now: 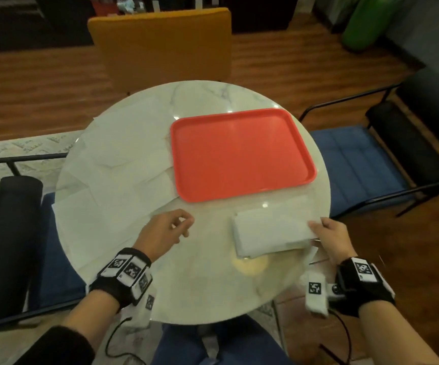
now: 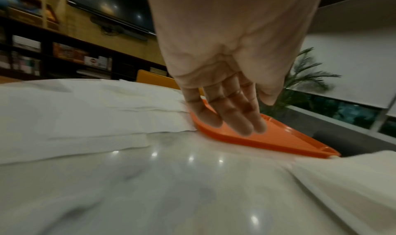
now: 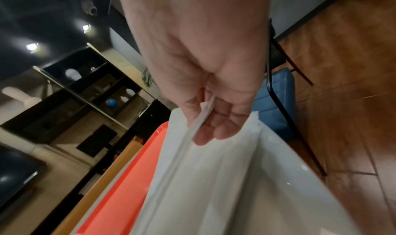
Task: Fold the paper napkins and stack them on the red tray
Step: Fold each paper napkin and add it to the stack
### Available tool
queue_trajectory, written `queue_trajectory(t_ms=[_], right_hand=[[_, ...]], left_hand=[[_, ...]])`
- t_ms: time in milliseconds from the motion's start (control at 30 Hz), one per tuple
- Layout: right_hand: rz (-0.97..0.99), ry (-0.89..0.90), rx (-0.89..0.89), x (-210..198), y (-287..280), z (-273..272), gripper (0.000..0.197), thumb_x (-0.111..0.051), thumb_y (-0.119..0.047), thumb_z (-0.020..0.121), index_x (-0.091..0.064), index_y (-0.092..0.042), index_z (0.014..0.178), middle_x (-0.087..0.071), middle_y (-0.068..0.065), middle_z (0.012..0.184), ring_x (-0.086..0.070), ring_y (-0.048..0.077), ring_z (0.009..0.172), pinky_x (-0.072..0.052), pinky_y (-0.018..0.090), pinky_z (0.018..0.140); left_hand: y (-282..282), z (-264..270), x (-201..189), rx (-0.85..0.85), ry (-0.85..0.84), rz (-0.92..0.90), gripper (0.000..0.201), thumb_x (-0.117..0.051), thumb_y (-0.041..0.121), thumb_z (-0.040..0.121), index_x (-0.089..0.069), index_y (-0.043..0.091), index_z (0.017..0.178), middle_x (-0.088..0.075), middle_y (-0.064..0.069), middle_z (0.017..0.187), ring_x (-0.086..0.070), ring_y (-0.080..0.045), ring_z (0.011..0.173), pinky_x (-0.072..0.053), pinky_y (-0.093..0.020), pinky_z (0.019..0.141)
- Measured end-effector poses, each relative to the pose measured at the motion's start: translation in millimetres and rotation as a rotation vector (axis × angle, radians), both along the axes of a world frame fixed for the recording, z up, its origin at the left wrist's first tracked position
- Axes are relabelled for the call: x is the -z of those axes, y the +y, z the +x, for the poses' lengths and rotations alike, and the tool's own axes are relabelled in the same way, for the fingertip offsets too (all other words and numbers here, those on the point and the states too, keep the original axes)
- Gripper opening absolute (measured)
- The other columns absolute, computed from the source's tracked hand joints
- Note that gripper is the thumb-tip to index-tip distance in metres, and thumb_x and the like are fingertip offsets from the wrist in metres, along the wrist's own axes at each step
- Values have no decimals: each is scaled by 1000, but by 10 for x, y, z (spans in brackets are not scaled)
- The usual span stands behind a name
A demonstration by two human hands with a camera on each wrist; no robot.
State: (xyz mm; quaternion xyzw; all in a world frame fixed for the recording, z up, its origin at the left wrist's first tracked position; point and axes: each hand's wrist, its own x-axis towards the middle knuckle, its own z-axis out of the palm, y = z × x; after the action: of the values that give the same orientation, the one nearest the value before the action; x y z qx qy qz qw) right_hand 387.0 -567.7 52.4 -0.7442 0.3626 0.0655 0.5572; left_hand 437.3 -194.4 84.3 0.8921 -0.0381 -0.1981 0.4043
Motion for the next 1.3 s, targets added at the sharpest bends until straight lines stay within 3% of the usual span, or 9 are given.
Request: queue_trajectory(t_ms=[200,300,433,600,700,867,1000,1133,1300], right_hand=[[-482,176,-215,126,-74,-26,43,-62,-27,88,-50,-9,126,-53,21,120,-51,38,107,-43,42,90],[-443,254,-196,150,-86,-9,55,-58,-29,91,-37,-5,136,-36,26,133,-44,44,115,-38,45,98],[-429,280,-206,174,-64,-4,53,-53,-22,93,-34,0,137,-33,26,135,-43,42,117,-40,46,99],[-474,174,-235,168,-75,24,26,-51,-2,92,-52,2,117,-53,26,119,-50,37,110,-41,37,89],[-493,76,-221,141,-132,78,17,-52,-1,91,-61,2,105,-62,24,107,-57,34,100,-46,37,85],[-499,171,-327,104,-229,206,49,-63,-26,88,-46,-10,131,-45,20,125,-48,38,112,-42,43,96],[-427,230,-446,97,-252,272,63,-69,-27,83,-41,-6,135,-44,21,132,-47,38,119,-40,41,101],[-461,291,-524,9,-236,218,63,-71,-31,81,-44,-3,129,-51,20,129,-49,34,118,-42,39,96],[-865,237,-1066,-138,-9,286,121,-75,-60,61,5,-36,148,-17,15,151,-20,39,135,-24,54,107]], left_hand=[[122,-226,147,-86,49,154,10,-57,34,90,-60,35,99,-67,10,87,-63,-6,73,-50,-27,69],[-286,-208,242,-94,119,109,30,-58,29,91,-55,22,120,-62,5,94,-61,-12,79,-44,-20,65],[-904,-180,395,-68,288,55,33,-56,28,92,-52,13,121,-62,-2,91,-65,-16,75,-50,-25,68],[-1264,-168,435,-164,331,-62,12,-56,11,91,-53,7,101,-65,-11,75,-61,-17,58,-51,-21,51],[-1318,-172,413,-229,339,-108,9,-56,5,89,-53,4,98,-66,-15,77,-63,-18,59,-55,-26,55],[-1269,-201,482,-257,322,-36,46,-72,22,81,-48,9,117,-65,-14,96,-64,-25,84,-56,-39,77],[-1326,-166,455,16,96,281,105,-75,52,68,-15,17,147,-31,-11,140,-38,-29,127,-38,-41,102],[-1536,-93,442,465,-63,584,134,-67,73,58,19,23,147,12,-7,157,3,-26,145,-9,-55,113],[-1679,23,534,657,-66,742,141,-70,70,55,26,18,144,21,-9,156,16,-25,144,1,-64,111]])
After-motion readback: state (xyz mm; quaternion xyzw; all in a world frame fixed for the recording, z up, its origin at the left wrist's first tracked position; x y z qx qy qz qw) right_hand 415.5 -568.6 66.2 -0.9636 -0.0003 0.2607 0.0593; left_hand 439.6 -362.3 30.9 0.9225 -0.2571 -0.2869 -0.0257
